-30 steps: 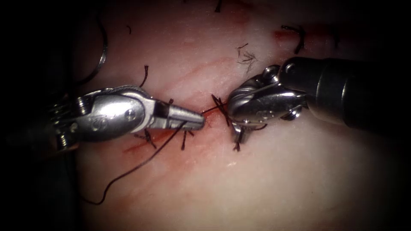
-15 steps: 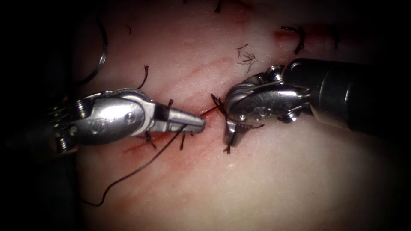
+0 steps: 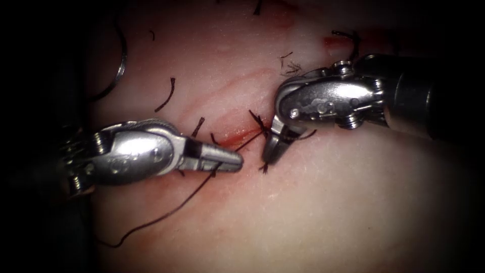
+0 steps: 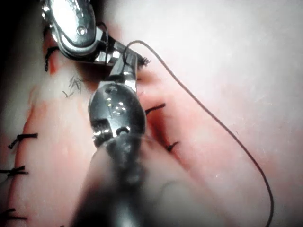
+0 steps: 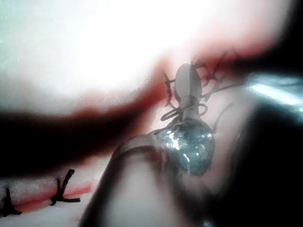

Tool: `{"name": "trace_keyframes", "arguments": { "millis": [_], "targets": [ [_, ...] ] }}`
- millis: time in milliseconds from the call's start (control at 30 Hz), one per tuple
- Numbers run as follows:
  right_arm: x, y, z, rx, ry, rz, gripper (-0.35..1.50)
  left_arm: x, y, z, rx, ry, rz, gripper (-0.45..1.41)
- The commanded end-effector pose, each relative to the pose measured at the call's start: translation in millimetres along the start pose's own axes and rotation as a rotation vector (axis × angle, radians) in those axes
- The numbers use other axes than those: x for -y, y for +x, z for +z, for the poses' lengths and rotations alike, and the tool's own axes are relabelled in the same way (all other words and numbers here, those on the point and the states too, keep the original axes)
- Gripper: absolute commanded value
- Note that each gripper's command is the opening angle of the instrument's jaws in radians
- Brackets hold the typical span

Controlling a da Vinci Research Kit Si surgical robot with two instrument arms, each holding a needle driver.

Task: Wound Closure
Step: Tie the knot by pulling the right end-effector up and the left end-effector down.

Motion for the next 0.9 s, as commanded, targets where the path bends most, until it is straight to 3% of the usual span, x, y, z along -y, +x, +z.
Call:
{"name": "trace_keyframes", "arguments": {
  "millis": [33,333,500,567,667,900],
  "targets": [
    [-1.1,-0.3,-0.7,-0.034,-0.019,0.012,-0.35,0.3,0.1,0.7,0.003,0.006,-0.004,-0.35],
    [-0.9,-1.8,-2.3,-0.128,-0.058,0.101,-0.35,-3.3,-1.9,3.8,0.076,-0.035,-0.043,-0.35],
    [-1.3,-2.4,-3.0,-0.167,-0.102,0.136,-0.35,-4.2,-1.4,4.8,0.081,-0.042,-0.058,-0.35],
    [-1.7,-2.7,-3.6,-0.185,-0.136,0.164,-0.35,-4.6,-0.7,5.5,0.079,-0.046,-0.067,-0.35],
    [-2.7,-3.9,-4.4,-0.215,-0.196,0.227,-0.35,-6.5,2.9,8.8,0.064,-0.079,-0.101,-0.35],
    [-3.7,-4.8,-4.4,-0.200,-0.236,0.243,-0.35,-8.8,8.4,12.6,-0.024,-0.130,-0.110,-0.35]
  ]
}}
